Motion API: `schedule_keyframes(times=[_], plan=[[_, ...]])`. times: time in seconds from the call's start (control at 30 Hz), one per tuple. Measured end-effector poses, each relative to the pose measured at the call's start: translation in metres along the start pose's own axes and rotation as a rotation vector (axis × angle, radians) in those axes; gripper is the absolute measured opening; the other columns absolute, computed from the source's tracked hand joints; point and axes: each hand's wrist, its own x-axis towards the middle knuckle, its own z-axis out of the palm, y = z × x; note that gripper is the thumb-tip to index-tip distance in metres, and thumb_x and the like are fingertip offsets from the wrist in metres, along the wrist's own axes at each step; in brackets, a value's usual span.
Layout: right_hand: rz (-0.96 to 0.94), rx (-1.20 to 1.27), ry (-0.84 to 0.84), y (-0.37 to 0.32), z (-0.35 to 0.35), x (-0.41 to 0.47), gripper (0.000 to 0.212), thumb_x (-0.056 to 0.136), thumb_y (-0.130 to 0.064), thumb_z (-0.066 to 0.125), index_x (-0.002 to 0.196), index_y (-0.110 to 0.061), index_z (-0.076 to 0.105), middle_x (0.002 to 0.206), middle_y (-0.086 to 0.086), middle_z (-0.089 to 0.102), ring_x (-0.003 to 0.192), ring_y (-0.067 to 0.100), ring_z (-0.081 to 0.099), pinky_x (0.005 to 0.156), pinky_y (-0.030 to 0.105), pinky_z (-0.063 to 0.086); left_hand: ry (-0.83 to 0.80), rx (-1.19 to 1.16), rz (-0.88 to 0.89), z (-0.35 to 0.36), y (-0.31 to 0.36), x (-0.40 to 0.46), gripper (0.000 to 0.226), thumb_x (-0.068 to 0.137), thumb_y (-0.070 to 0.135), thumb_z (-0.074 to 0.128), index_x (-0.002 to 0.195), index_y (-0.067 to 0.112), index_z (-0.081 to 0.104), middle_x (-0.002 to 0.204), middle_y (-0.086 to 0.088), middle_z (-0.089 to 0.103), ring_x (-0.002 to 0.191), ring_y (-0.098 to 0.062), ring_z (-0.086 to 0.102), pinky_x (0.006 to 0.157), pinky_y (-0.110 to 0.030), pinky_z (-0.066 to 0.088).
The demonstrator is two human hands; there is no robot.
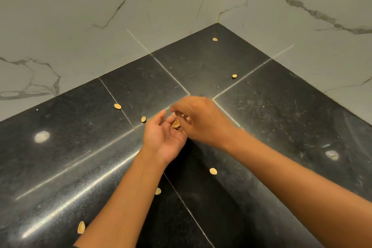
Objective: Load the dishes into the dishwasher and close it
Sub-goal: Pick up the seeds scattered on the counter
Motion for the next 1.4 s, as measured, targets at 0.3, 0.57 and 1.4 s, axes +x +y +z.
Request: schedule_keyframes(times=[0.3, 0.57, 1.4], plan=[[0.266, -0.166, 0.178, 0.080, -0.020, 0.011, 0.032, 0.089, -0.002, 0.059, 0.118, -0.005, 0.073, 0.110, 0.016, 0.073, 0.105, 0.037, 0.068, 0.092, 0.047, 0.052, -0.088, -0.043, 0.004, -0.004, -0.002, 0.010, 0.053, 0.109, 0.027, 0.037, 0.140, -0.014, 0.048, 0.136, -0.034, 0.059, 0.127, -0.047, 0.061, 0.114, -0.051, 0.044], [0.476, -0.425, -0.024, 0.176, -0.051, 0.029, 0.041, 0.082, 0.006, 0.058, 0.115, -0.011, 0.076, 0.113, 0.012, 0.074, 0.111, 0.036, 0.064, 0.093, 0.045, 0.055, -0.137, -0.028, 0.007, -0.010, 0.007, 0.006, 0.052, 0.109, 0.026, 0.037, 0.140, -0.014, 0.048, 0.137, -0.035, 0.058, 0.126, -0.048, 0.060, 0.115, -0.052, 0.043], [-0.106, -0.027, 0.022, 0.028, -0.026, 0.011, 0.020, 0.088, -0.008, 0.067, 0.103, -0.012, 0.079, 0.095, 0.001, 0.072, 0.089, 0.019, 0.066, 0.079, 0.036, 0.053, -0.114, 0.020, 0.028, 0.028, 0.002, 0.027, 0.043, 0.108, 0.029, 0.039, 0.118, -0.006, 0.060, 0.090, -0.018, 0.070, 0.073, -0.027, 0.073, 0.066, -0.033, 0.062]])
